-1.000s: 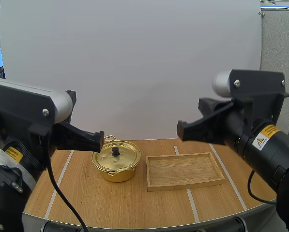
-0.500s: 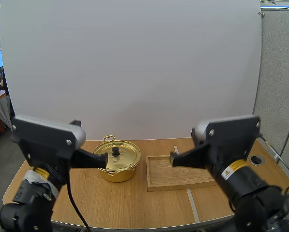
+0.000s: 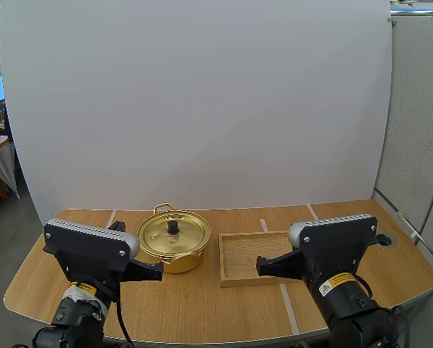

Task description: Open the pot, put the pineapple inside, and close it

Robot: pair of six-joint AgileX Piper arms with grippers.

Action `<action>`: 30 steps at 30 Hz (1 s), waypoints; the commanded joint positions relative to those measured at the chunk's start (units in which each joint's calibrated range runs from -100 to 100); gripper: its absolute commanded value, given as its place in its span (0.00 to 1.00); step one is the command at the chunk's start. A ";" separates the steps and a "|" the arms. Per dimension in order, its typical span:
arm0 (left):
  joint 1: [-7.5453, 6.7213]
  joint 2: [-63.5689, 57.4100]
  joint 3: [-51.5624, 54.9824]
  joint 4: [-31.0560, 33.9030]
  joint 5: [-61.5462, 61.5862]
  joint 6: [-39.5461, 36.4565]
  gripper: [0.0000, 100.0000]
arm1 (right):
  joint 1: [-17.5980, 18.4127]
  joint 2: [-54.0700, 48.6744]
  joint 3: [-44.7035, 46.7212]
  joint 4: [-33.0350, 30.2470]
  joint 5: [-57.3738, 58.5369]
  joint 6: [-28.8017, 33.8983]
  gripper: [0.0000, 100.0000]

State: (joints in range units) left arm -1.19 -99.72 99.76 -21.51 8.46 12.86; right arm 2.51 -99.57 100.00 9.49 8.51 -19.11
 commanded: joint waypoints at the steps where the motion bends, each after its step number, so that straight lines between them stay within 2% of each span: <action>1: -0.10 -0.28 0.24 3.69 6.45 1.44 0.00 | -0.27 -0.43 0.00 -0.26 3.91 0.09 0.00; 4: -0.10 -0.28 0.24 3.97 15.02 0.44 0.00 | -0.27 -0.43 0.00 -0.26 8.35 0.09 0.00; 7: 0.26 -0.28 0.24 5.26 17.30 -4.94 0.00 | -0.35 -0.43 0.00 -0.26 12.13 0.09 0.00; 12: 0.81 -0.28 0.24 16.48 20.42 -18.75 0.00 | -0.78 -0.43 0.00 -0.14 17.35 0.09 0.00; 14: 0.81 -0.28 0.24 17.96 20.42 -21.45 0.00 | -1.19 -0.43 0.00 0.10 19.35 0.09 0.00; 18: 0.81 -0.28 0.24 17.96 21.73 -22.47 0.00 | -2.11 -0.43 0.00 0.10 22.88 0.09 0.00; 30: 0.35 -0.28 0.24 17.96 22.13 -23.17 0.00 | -2.34 -0.43 0.00 0.10 23.89 0.09 0.00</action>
State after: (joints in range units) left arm -0.70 -99.72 100.00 -3.76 30.78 -9.79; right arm 0.41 -99.57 99.95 9.49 32.56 -19.11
